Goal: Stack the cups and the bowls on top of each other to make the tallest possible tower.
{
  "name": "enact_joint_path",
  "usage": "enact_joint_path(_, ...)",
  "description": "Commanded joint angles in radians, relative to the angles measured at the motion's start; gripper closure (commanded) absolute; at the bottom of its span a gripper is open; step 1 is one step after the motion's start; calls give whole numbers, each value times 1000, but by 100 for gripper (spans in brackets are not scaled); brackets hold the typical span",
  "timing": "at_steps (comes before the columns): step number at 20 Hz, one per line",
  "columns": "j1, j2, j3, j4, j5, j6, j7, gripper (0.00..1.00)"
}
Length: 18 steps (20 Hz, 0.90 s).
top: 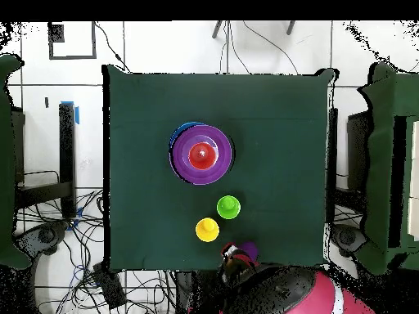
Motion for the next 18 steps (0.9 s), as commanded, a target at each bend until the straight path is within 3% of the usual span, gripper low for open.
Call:
enact_joint_path(1, 81, 36, 23, -144, -114, -113, -51, 0)
enact_joint_path(2, 117, 43, -9, -159, -149, -155, -70, 100)
enact_joint_path(18, 130, 5, 1, -165, -200, -119, -21, 100)
